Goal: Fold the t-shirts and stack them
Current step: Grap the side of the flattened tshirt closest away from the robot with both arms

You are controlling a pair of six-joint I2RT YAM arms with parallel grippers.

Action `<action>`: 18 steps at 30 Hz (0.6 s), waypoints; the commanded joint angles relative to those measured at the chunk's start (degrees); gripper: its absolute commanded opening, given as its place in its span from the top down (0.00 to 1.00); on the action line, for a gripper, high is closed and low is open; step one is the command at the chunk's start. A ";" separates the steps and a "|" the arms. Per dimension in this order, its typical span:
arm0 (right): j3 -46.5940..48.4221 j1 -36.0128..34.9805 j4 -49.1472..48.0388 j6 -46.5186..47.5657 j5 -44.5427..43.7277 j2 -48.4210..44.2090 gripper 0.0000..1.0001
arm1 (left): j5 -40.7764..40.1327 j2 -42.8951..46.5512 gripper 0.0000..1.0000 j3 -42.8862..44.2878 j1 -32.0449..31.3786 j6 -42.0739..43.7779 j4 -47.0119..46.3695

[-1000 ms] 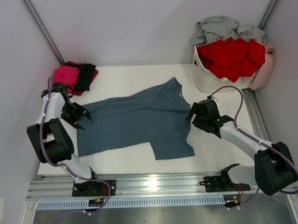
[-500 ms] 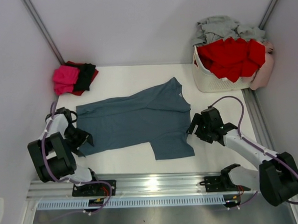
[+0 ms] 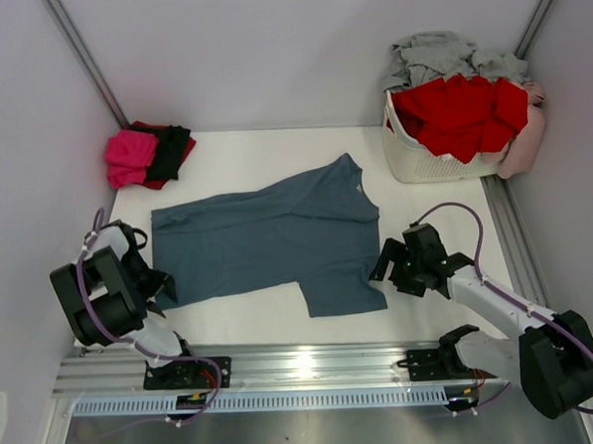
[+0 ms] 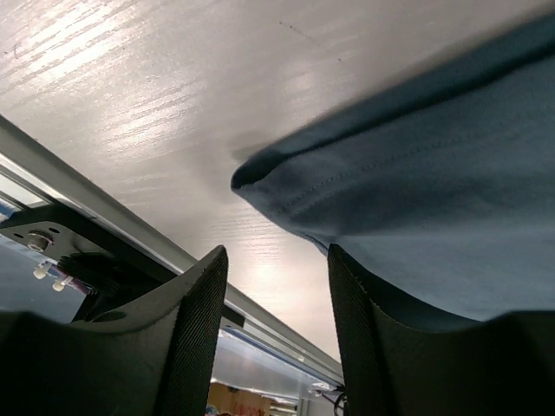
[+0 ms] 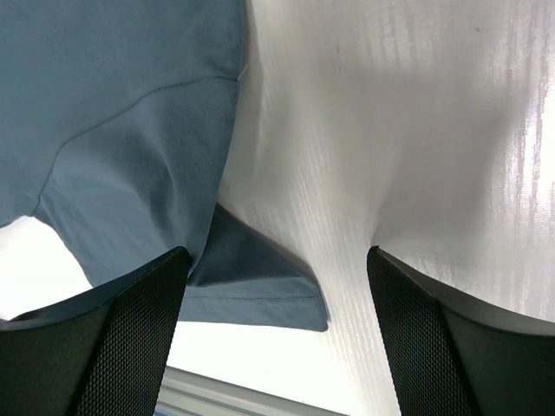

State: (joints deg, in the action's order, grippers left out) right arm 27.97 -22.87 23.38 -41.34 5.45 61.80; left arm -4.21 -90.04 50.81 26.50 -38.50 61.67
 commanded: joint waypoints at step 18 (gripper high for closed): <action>-2.13 0.37 -11.86 1.18 8.96 4.55 0.18 | 7.18 -9.27 0.91 0.08 -0.57 3.95 -6.82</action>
State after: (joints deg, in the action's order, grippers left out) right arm 25.78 -22.63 13.98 -40.88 12.49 64.86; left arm 0.51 -97.60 51.77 26.37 -36.01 59.83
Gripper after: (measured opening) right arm 0.822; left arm 0.161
